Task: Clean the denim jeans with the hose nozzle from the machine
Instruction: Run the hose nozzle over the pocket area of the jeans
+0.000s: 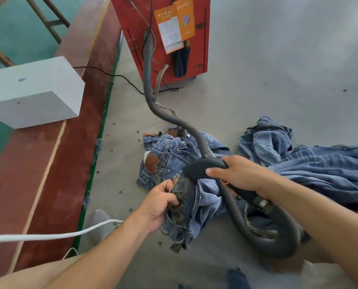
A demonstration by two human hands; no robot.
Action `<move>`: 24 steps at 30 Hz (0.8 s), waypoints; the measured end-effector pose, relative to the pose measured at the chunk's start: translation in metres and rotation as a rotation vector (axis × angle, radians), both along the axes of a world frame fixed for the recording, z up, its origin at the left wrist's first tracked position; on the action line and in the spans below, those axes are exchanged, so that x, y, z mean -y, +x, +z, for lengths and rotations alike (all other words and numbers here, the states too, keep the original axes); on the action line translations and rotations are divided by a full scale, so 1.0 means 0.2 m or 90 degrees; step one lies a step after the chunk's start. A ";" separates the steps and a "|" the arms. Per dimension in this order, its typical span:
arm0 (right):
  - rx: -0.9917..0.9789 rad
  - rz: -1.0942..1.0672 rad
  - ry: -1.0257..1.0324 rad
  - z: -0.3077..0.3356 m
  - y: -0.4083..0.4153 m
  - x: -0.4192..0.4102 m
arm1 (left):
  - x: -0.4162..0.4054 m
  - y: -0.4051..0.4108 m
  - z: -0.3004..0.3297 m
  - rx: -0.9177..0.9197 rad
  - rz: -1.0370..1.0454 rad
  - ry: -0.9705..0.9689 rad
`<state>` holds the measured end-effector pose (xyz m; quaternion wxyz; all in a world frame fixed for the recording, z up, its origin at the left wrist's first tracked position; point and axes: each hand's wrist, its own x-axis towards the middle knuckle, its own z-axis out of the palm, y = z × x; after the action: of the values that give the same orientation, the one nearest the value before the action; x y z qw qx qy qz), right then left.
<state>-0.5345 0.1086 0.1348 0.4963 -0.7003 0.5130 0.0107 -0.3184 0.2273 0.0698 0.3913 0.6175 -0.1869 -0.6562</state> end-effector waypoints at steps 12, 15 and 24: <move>-0.063 0.089 0.031 0.00 -0.06 0.02 | 0.05 0.08 0.00 0.052 0.013 0.059; -0.020 0.001 -0.034 -0.05 0.02 -0.02 | 0.02 0.07 -0.02 0.041 0.009 0.074; -0.066 0.158 0.000 0.03 -0.04 -0.05 | 0.05 0.11 0.00 -0.093 0.118 0.057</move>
<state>-0.5428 0.1191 0.1407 0.4643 -0.7567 0.4474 0.1080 -0.2967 0.2180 0.0688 0.4353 0.5993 -0.0704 -0.6681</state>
